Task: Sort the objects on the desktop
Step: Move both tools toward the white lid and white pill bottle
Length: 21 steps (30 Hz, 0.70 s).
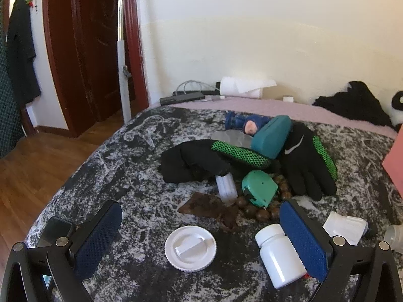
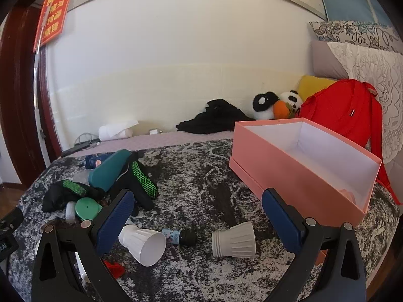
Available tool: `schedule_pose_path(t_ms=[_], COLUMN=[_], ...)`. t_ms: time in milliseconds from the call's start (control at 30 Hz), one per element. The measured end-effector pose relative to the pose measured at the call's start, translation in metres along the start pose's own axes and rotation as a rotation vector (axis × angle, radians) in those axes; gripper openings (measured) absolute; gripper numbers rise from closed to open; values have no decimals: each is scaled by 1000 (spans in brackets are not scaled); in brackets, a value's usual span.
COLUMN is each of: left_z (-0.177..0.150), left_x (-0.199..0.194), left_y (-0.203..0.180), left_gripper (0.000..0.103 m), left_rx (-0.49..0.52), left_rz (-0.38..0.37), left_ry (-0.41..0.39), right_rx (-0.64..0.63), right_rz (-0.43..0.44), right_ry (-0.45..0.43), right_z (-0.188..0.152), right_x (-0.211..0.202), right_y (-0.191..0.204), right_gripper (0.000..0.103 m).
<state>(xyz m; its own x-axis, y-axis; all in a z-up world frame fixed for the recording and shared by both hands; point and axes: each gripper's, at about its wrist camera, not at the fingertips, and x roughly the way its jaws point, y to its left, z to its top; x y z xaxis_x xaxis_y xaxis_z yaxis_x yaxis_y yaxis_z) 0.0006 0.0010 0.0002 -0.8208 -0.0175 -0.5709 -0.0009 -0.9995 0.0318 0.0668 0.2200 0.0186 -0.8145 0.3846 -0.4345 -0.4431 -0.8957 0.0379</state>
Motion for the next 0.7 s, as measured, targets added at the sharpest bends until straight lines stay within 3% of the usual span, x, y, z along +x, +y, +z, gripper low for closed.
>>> schedule_pose_path(t_ms=[233,433,567,700], left_z=[-1,1,-4,-6], left_x=[-4,10,21,27], left_y=[-8,7,24,38], left_gripper=[103,103,103,103], left_rx=[38,10,-28,-63], left_rz=[23,-18,-21,-21], left_ry=[-38,16,70,112], right_rx=[12,22,121,177], right_rz=[71,131,201,260], right_ry=[40,74,200,210], right_z=[1,2,-1,0], right_x=[10,18,42,45], right_y=[-2,-4,-19,-30], right_gripper=[103,103,103,103])
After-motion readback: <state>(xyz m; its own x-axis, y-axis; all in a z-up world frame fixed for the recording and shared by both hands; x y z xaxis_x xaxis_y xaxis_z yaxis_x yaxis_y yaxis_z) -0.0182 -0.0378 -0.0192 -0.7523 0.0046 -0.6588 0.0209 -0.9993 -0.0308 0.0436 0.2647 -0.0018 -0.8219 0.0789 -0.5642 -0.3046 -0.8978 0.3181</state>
